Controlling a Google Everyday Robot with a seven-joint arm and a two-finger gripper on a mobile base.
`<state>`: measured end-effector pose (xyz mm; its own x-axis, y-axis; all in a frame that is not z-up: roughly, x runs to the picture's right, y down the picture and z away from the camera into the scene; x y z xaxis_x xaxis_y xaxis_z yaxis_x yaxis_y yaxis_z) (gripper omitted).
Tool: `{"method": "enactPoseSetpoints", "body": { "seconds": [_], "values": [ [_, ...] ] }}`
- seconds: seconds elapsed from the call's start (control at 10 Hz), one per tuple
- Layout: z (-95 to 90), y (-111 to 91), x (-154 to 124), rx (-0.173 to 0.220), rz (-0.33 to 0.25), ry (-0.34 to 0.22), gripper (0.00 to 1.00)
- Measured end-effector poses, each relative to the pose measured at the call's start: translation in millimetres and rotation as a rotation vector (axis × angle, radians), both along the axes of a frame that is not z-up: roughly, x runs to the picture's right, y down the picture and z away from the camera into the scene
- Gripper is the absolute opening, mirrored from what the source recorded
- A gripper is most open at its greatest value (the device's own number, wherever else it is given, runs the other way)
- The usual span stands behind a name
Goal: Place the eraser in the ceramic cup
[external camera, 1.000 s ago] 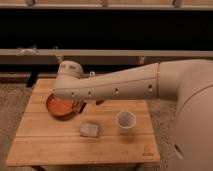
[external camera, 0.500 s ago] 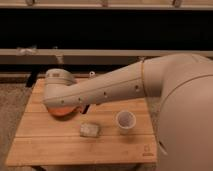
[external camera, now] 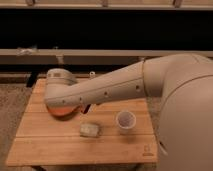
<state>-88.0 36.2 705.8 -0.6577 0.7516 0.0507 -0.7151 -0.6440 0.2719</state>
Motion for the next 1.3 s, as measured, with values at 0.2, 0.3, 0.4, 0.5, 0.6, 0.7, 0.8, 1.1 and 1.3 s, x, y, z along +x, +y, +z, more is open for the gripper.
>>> {"method": "enactPoseSetpoints", "body": {
  "seconds": [0.2, 0.3, 0.4, 0.5, 0.6, 0.7, 0.8, 1.1, 1.3],
  "values": [
    [2.0, -0.7, 3.8, 0.007, 0.013, 0.026, 0.00],
    [4.6, -3.2, 11.4, 0.015, 0.026, 0.052, 0.00],
    [10.2, -8.6, 27.9, 0.024, 0.048, 0.091, 0.00],
    [13.1, -11.4, 40.3, 0.027, 0.068, 0.118, 0.00],
    [14.5, -12.5, 46.7, 0.028, 0.082, 0.133, 0.00],
    [15.8, -14.3, 60.0, 0.028, 0.112, 0.155, 0.00],
    [16.5, -15.5, 74.1, 0.028, 0.139, 0.176, 0.00],
    [11.9, -16.6, 104.2, 0.031, 0.205, 0.217, 0.00],
    [6.6, -13.8, 121.0, 0.031, 0.233, 0.239, 0.00]
  ]
}}
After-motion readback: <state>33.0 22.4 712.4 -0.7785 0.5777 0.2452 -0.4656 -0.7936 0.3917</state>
